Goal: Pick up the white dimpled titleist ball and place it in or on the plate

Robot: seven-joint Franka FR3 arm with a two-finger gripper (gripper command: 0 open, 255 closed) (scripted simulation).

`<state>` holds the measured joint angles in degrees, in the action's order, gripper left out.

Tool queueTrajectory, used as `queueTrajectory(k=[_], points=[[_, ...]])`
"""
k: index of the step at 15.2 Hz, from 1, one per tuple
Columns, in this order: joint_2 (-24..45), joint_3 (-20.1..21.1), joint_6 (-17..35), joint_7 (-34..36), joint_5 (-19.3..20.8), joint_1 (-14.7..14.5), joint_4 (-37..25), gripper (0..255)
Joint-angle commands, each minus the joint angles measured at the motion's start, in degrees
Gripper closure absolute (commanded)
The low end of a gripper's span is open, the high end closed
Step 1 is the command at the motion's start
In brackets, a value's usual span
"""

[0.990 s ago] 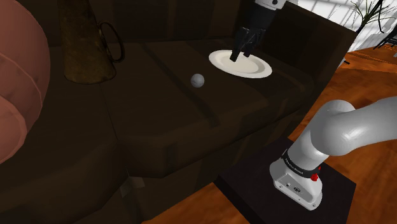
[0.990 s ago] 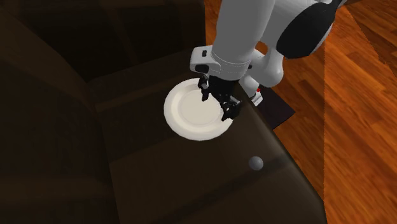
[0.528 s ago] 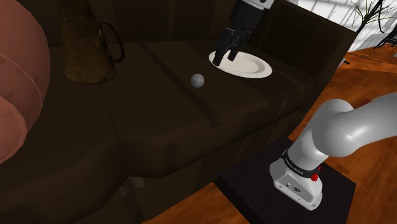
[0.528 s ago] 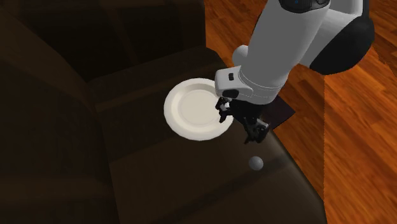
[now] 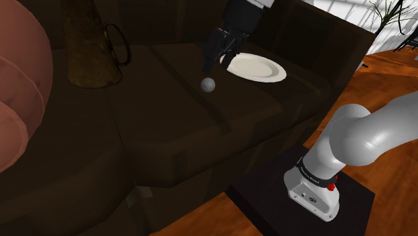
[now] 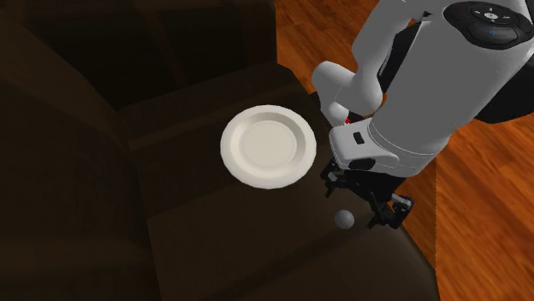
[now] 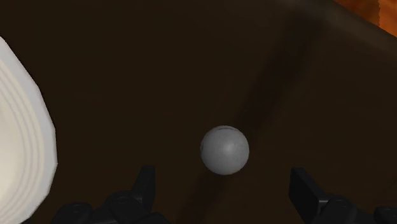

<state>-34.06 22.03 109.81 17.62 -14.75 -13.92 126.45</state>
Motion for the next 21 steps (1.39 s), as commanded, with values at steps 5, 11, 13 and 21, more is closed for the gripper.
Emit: queueTrajectory(k=[5,11,13,21], points=[[1.24,1.65,4.73,0.47,-0.60,-0.26,3.11,0],[1.62,1.97,5.98,0.47,-0.68,-0.25,3.97,0],[1.62,1.97,5.98,0.47,-0.68,-0.25,3.97,0],[1.61,1.97,5.97,0.47,-0.68,-0.25,3.96,255]])
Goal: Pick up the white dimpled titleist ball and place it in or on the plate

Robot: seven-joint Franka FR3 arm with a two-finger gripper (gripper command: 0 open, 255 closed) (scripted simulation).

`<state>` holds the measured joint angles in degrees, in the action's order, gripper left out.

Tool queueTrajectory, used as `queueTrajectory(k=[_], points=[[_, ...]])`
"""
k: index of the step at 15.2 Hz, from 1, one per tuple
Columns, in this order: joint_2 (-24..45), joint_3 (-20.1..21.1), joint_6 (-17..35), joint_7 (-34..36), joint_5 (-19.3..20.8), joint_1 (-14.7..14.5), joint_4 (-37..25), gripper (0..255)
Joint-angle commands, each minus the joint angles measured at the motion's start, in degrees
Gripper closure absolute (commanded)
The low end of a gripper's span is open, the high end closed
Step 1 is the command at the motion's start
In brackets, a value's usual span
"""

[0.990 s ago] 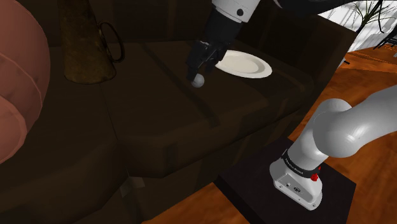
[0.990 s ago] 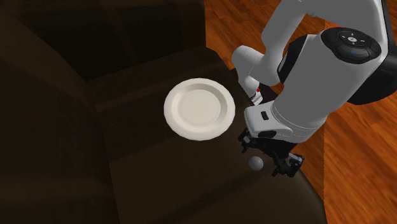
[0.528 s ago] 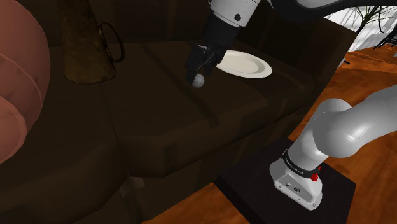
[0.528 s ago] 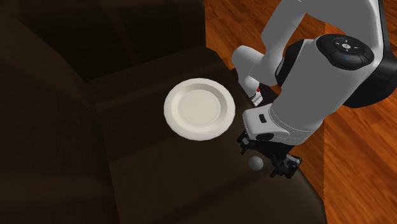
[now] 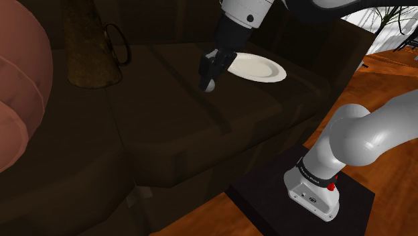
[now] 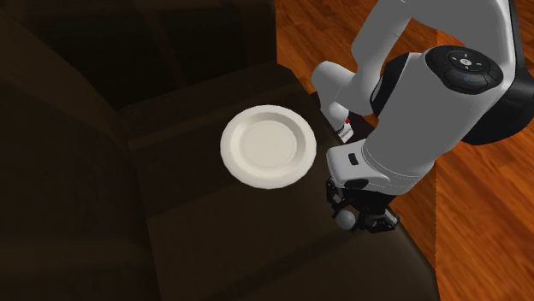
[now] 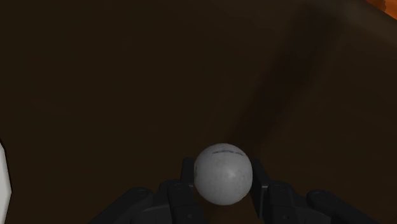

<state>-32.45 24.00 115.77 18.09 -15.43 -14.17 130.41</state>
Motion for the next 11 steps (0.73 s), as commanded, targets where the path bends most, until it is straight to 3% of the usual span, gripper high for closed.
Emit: queueTrajectory(k=[1,11], points=[[0.00,0.00,0.00,0.00,0.00,0.00,0.00,255],[0.56,-0.85,-5.93,0.54,0.97,0.53,-6.49,255]])
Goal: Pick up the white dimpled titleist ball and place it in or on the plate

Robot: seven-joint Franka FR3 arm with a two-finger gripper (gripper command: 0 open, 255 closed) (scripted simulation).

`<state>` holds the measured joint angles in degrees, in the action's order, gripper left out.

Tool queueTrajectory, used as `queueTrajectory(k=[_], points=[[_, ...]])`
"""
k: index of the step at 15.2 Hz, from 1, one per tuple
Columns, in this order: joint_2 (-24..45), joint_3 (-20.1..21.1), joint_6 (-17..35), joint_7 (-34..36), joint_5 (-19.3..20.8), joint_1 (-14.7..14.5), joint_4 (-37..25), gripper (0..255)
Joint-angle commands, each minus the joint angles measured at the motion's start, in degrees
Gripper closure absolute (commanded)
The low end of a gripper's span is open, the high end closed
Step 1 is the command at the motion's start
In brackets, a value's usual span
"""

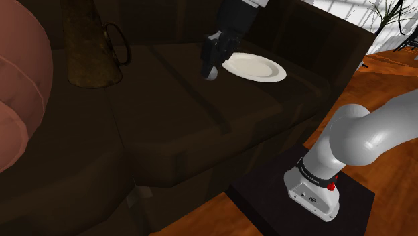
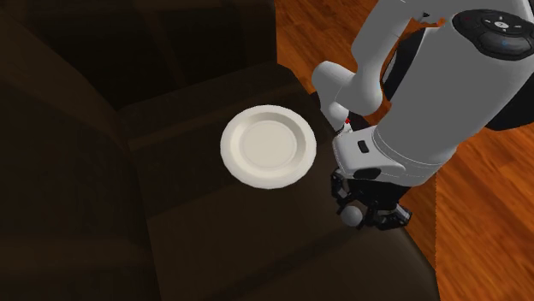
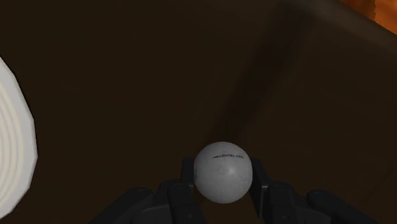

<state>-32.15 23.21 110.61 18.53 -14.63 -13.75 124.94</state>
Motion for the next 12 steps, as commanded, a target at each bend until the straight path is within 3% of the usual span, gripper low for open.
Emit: queueTrajectory(k=[1,9,12], points=[[0.39,-0.14,-1.51,0.18,0.28,0.17,-1.89,255],[1.74,-0.68,-6.98,0.81,1.19,0.70,-8.69,255],[-1.40,-4.70,-7.94,-3.48,1.10,0.92,-5.74,255]])
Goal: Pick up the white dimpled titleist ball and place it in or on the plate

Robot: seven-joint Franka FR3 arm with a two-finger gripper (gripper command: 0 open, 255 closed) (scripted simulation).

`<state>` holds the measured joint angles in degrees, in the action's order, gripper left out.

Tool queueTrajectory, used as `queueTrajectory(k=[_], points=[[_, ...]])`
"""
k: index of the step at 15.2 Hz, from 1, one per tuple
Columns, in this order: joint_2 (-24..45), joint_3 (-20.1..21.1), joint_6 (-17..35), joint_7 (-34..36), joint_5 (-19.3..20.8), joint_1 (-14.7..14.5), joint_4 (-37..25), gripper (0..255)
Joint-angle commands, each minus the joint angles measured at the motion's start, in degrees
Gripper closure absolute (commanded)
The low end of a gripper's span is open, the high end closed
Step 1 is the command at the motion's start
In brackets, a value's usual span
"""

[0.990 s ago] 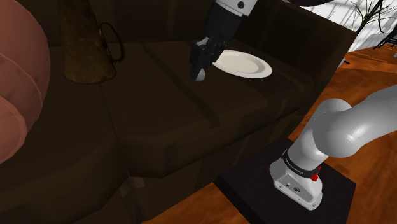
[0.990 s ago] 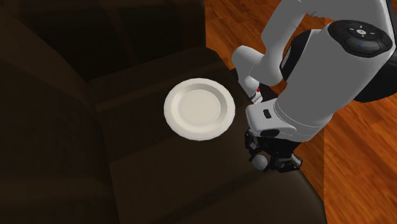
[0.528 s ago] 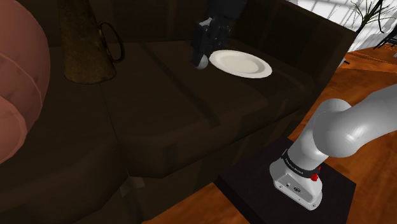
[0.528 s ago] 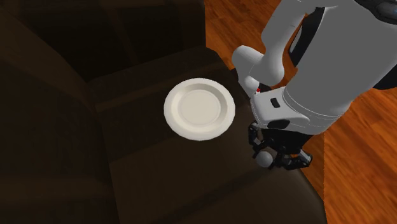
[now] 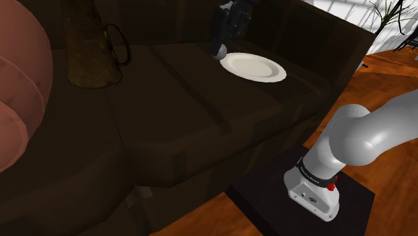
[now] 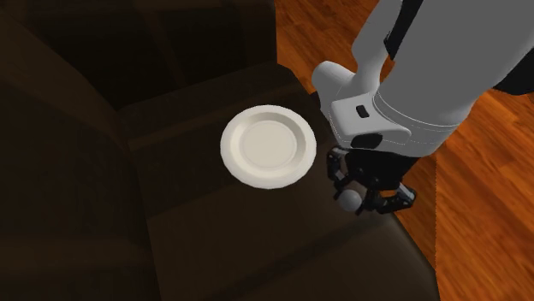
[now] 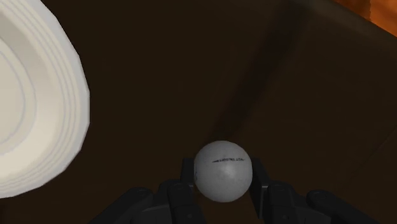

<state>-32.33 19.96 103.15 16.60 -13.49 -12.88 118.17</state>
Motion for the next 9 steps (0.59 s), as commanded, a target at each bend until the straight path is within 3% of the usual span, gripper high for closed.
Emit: queueTrajectory(k=[1,9], points=[[-2.15,-2.76,-0.81,-2.95,0.05,0.18,1.88,255],[-7.42,-13.04,-3.56,-13.88,2.40,2.00,6.43,255]])
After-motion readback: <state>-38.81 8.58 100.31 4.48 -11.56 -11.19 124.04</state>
